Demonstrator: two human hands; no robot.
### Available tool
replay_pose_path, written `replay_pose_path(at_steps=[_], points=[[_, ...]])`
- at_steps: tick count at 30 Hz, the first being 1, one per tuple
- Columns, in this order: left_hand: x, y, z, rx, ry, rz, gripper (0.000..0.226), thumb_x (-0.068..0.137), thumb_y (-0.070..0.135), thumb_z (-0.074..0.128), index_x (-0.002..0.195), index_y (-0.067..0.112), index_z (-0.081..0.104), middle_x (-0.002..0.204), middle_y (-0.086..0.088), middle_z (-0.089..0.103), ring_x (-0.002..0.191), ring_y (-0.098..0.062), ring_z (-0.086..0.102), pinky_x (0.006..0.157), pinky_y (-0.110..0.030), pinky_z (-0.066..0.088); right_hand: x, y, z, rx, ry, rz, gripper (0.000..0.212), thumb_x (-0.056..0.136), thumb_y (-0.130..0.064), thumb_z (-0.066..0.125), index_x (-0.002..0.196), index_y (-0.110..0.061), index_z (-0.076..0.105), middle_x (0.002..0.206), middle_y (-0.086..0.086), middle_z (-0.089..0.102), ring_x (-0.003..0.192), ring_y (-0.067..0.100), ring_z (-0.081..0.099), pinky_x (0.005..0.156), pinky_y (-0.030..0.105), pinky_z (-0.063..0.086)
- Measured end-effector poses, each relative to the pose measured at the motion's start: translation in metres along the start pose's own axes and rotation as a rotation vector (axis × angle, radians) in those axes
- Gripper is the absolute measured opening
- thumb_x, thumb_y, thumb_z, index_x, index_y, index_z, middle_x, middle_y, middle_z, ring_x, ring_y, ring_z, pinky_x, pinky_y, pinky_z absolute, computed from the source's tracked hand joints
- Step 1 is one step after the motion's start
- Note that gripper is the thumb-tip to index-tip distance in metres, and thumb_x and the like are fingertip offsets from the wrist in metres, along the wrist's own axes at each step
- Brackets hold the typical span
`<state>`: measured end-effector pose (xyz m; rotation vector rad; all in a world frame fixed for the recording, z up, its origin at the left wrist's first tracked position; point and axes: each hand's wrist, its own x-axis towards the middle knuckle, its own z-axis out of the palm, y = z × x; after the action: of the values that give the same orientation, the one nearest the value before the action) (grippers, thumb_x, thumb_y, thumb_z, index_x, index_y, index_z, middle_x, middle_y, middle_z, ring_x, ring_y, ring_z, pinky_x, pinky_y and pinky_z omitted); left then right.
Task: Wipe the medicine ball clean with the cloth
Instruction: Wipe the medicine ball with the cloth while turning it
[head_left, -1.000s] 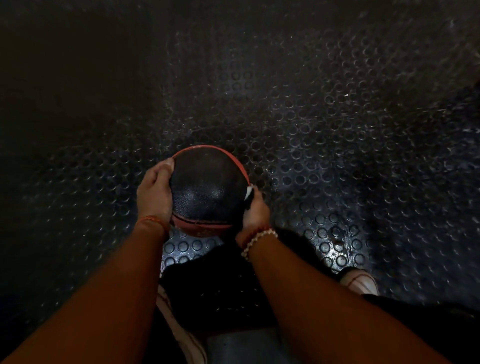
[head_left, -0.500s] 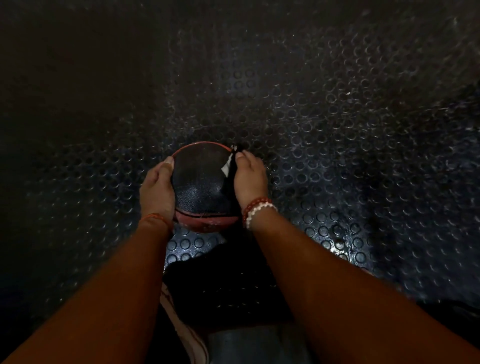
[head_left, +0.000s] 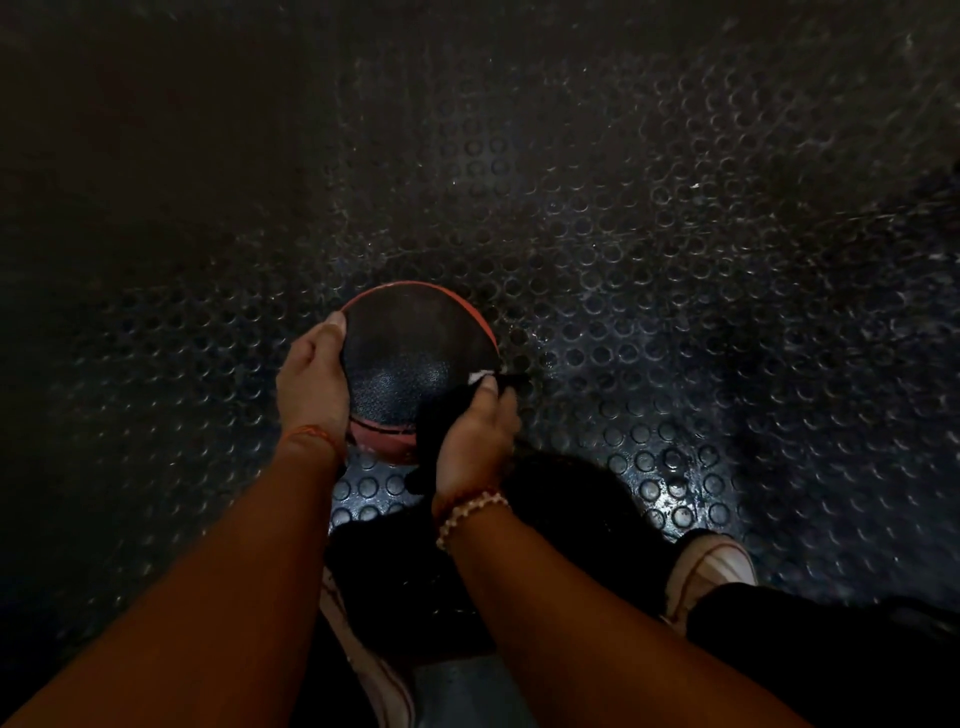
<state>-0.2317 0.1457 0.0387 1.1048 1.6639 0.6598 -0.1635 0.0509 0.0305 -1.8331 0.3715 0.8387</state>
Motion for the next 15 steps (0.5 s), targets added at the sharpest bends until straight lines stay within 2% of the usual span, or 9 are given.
replay_pose_path(at_steps=[2, 4, 5, 7, 10, 13, 14, 15], points=[[-0.001, 0.001, 0.001, 0.019, -0.005, 0.022, 0.040, 0.096, 0.040, 0.055, 0.123, 0.013, 0.067, 0.121, 0.001, 0.066, 0.113, -0.011, 0.059, 0.095, -0.016, 0.044, -0.006, -0.008, -0.002, -0.169, -0.075, -0.196, 0.064, 0.093, -0.045, 0.040, 0.146, -0.009, 0.037, 0.152, 0.013, 0.032, 0.139, 0.025, 0.031, 0.116, 0.030, 0.021], [-0.001, 0.001, 0.002, 0.023, -0.003, 0.027, 0.038, 0.098, 0.037, 0.053, 0.123, 0.012, 0.066, 0.118, 0.004, 0.064, 0.111, -0.008, 0.057, 0.077, 0.001, 0.040, -0.001, -0.014, -0.003, -0.275, -0.153, -0.363, 0.064, 0.092, -0.045, 0.037, 0.147, -0.011, 0.036, 0.156, 0.009, 0.026, 0.143, 0.024, 0.024, 0.119, 0.036, 0.018], [-0.001, 0.001, 0.002, 0.021, 0.001, 0.026, 0.038, 0.098, 0.037, 0.053, 0.123, 0.012, 0.066, 0.116, 0.004, 0.063, 0.110, -0.007, 0.056, 0.069, 0.005, 0.038, 0.004, -0.019, -0.002, -0.321, -0.159, -0.452, 0.061, 0.093, -0.043, 0.037, 0.146, -0.012, 0.038, 0.156, 0.008, 0.027, 0.143, 0.025, 0.023, 0.119, 0.038, 0.018], [-0.002, 0.001, 0.002, 0.013, -0.002, 0.022, 0.038, 0.097, 0.038, 0.054, 0.122, 0.012, 0.067, 0.116, 0.004, 0.064, 0.110, -0.008, 0.057, 0.071, 0.002, 0.041, 0.018, -0.033, -0.001, -0.398, -0.201, -0.512, 0.053, 0.097, -0.039, 0.039, 0.143, -0.012, 0.043, 0.154, 0.007, 0.032, 0.142, 0.026, 0.028, 0.117, 0.042, 0.021], [-0.001, -0.001, 0.002, -0.012, -0.002, 0.010, 0.038, 0.096, 0.040, 0.056, 0.120, 0.013, 0.068, 0.118, 0.003, 0.066, 0.111, -0.010, 0.060, 0.091, -0.017, 0.046, 0.047, -0.048, 0.006, -0.391, -0.310, -0.372, 0.045, 0.097, -0.036, 0.045, 0.133, -0.011, 0.054, 0.142, 0.008, 0.046, 0.131, 0.025, 0.044, 0.113, 0.037, 0.031], [-0.002, -0.002, 0.001, -0.038, 0.007, 0.004, 0.036, 0.096, 0.039, 0.057, 0.120, 0.014, 0.068, 0.113, 0.006, 0.065, 0.110, -0.008, 0.059, 0.088, -0.017, 0.044, 0.065, -0.051, 0.011, -0.165, -0.372, -0.120, 0.034, 0.087, -0.039, 0.047, 0.096, -0.016, 0.071, 0.120, 0.014, 0.064, 0.113, 0.030, 0.058, 0.105, 0.043, 0.042], [-0.002, -0.002, 0.002, -0.048, 0.005, 0.001, 0.035, 0.096, 0.039, 0.057, 0.118, 0.015, 0.068, 0.112, 0.006, 0.065, 0.109, -0.008, 0.060, 0.088, -0.018, 0.045, 0.070, -0.052, 0.009, -0.130, -0.379, -0.051, 0.031, 0.091, -0.032, 0.047, 0.095, -0.013, 0.071, 0.119, 0.015, 0.064, 0.113, 0.030, 0.058, 0.105, 0.042, 0.041], [-0.002, -0.003, 0.002, -0.060, 0.002, -0.007, 0.033, 0.095, 0.040, 0.058, 0.116, 0.017, 0.069, 0.111, 0.007, 0.066, 0.109, -0.009, 0.061, 0.091, -0.021, 0.047, 0.071, -0.054, 0.006, -0.072, -0.396, 0.025, 0.031, 0.096, -0.023, 0.045, 0.107, -0.006, 0.068, 0.124, 0.015, 0.062, 0.117, 0.030, 0.055, 0.106, 0.036, 0.039]])
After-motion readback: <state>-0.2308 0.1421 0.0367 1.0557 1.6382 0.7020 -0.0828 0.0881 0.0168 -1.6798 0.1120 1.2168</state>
